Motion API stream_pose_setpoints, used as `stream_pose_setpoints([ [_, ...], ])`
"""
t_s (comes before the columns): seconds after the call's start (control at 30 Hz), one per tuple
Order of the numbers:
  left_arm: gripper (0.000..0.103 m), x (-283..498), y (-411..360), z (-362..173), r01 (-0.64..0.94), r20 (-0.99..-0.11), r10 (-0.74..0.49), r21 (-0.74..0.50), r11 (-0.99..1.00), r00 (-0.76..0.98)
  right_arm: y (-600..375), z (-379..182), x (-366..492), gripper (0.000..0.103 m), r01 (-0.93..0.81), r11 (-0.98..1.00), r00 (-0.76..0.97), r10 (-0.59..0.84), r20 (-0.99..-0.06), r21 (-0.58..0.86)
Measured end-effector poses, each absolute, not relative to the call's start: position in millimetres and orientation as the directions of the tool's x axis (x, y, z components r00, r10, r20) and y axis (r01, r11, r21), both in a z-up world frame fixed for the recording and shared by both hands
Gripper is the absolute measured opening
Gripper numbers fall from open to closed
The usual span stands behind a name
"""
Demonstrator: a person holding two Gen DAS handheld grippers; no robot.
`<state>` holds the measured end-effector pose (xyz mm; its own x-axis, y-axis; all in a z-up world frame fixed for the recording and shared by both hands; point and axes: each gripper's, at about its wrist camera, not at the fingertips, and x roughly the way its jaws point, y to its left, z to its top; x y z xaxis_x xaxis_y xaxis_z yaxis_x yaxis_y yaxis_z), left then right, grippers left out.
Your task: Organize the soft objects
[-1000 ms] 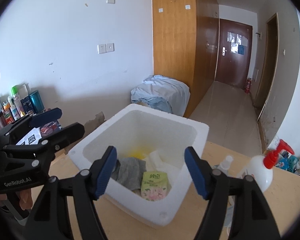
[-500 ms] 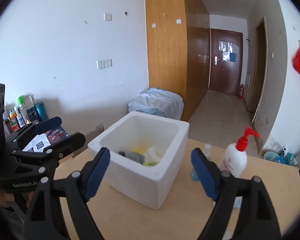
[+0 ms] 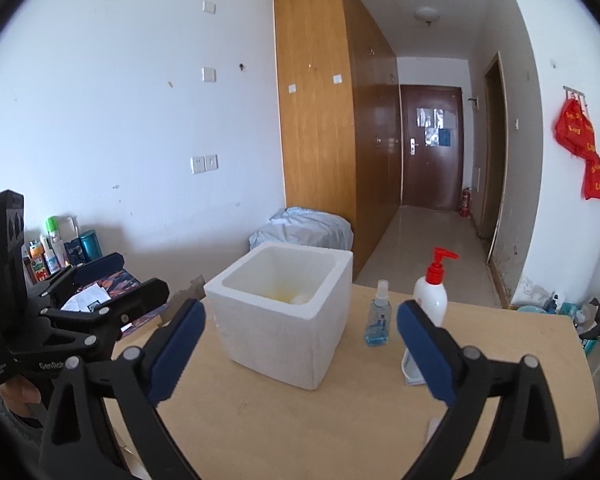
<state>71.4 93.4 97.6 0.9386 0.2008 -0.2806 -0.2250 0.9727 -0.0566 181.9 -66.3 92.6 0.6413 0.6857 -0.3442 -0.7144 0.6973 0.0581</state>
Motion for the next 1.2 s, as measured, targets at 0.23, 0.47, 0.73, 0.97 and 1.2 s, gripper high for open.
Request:
stream_pose_setpoints([
  [0.23, 0.103, 35, 67, 103, -0.227, -0.217, 0.214, -0.037, 0.973, 0.952, -95, 94, 152, 0.099, -0.704, 0.707, 0.662, 0.686, -0.302, 0.063],
  [0.47, 0.103, 10, 41, 106, -0.190, -0.183, 0.182, -0.025, 0.981, 0.966, -121, 94, 122, 0.100, -0.682, 0.729, 0.694, 0.670, -0.264, 0.055],
  [0.73, 0.103, -4, 21, 95, -0.142, -0.172, 0.134, -0.031, 0.989, 0.976, -150, 82, 98, 0.100, -0.633, 0.771, 0.737, 0.627, -0.252, 0.066],
  [0.97, 0.103, -10, 7, 78, -0.108, -0.162, 0.101, -0.034, 0.994, 0.982, -165, 68, 87, 0.100, -0.599, 0.797, 0.761, 0.596, -0.256, 0.074],
  [1.2, 0.103, -11, -2, 58, -0.082, -0.153, 0.073, -0.051, 0.995, 0.985, -178, 47, 82, 0.100, -0.571, 0.816, 0.778, 0.573, -0.256, 0.091],
])
